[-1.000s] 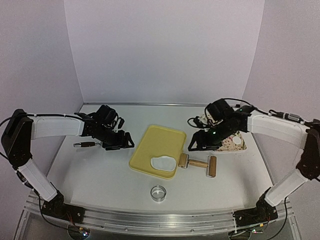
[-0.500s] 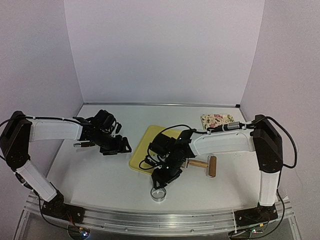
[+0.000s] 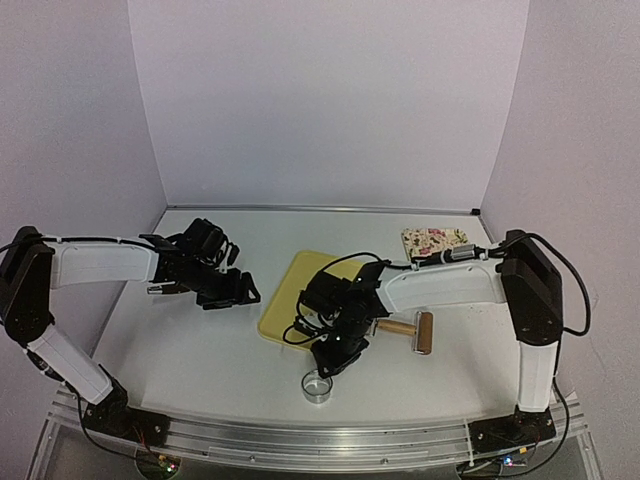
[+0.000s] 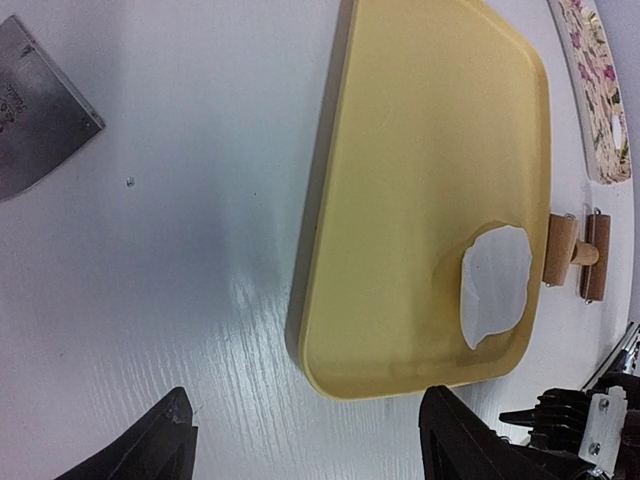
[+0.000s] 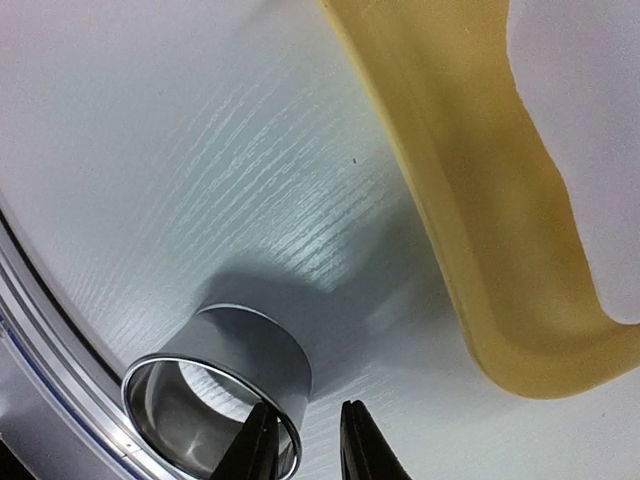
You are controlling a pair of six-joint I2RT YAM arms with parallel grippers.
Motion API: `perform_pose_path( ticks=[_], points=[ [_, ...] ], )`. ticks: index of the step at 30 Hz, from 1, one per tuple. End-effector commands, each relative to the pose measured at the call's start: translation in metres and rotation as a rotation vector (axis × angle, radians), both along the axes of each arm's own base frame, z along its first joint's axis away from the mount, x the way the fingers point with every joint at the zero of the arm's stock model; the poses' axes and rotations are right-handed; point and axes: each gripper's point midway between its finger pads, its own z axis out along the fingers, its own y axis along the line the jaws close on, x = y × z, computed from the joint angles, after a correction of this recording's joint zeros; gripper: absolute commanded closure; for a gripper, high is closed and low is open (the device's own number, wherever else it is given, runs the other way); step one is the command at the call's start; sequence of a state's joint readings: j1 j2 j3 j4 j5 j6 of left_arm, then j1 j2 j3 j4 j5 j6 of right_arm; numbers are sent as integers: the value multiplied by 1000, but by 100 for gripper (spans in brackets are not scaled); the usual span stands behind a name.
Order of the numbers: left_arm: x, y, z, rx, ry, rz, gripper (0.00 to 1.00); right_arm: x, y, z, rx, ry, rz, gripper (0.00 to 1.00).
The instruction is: Roll out the dumpling wrappers from the dough
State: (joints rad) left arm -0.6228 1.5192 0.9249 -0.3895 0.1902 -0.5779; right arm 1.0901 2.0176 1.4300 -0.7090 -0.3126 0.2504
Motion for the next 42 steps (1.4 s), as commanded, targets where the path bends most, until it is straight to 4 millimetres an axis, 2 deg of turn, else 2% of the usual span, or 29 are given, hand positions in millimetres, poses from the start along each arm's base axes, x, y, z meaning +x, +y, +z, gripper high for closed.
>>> perform_pose_path(
  ticks=[1, 3, 5, 7, 9, 10, 13, 14, 16, 19, 21, 28, 31, 34, 42],
  points=[
    [-2, 3, 6, 2, -16, 8, 24, -3, 5, -6, -14, 10, 28, 83],
    [-2, 3, 6, 6, -16, 8, 24, -4, 7, -7, -10, 19, 34, 87],
    [-1, 3, 7, 9, -18, 9, 24, -3, 7, -4, -11, 10, 27, 98],
    [0, 2, 14, 7, -28, 8, 25, 0, 7, 10, -6, -6, 7, 100],
    [3, -4, 30, 0, -62, 2, 25, 7, 4, 34, -4, -45, -39, 100],
    [4, -8, 39, -3, -76, -1, 25, 11, 1, 54, -1, -74, -68, 100],
    [6, -25, 67, -49, -105, 6, 25, 31, -15, 97, -27, -170, -192, 100],
    [6, -31, 75, -75, -108, 7, 25, 38, -21, 108, -38, -184, -234, 100],
    [8, -45, 88, -131, -116, 12, 26, 52, -33, 114, -69, -167, -316, 100],
    [13, -60, 100, -189, -122, 33, 29, 73, -38, 113, -82, -125, -399, 100],
    [16, -68, 101, -228, -113, 40, 31, 85, -36, 103, -88, -98, -420, 100],
    [15, -97, 77, -288, -33, -45, 34, 107, -36, 68, -133, -40, -436, 100],
    [12, -108, 64, -290, 2, -115, 38, 119, -36, 61, -140, -62, -430, 100],
    [9, -119, 60, -314, 16, -180, 42, 127, -32, 54, -128, -74, -427, 100],
    [8, -131, 46, -301, 62, -254, 50, 138, -22, 38, -128, -94, -402, 100]
  ],
)
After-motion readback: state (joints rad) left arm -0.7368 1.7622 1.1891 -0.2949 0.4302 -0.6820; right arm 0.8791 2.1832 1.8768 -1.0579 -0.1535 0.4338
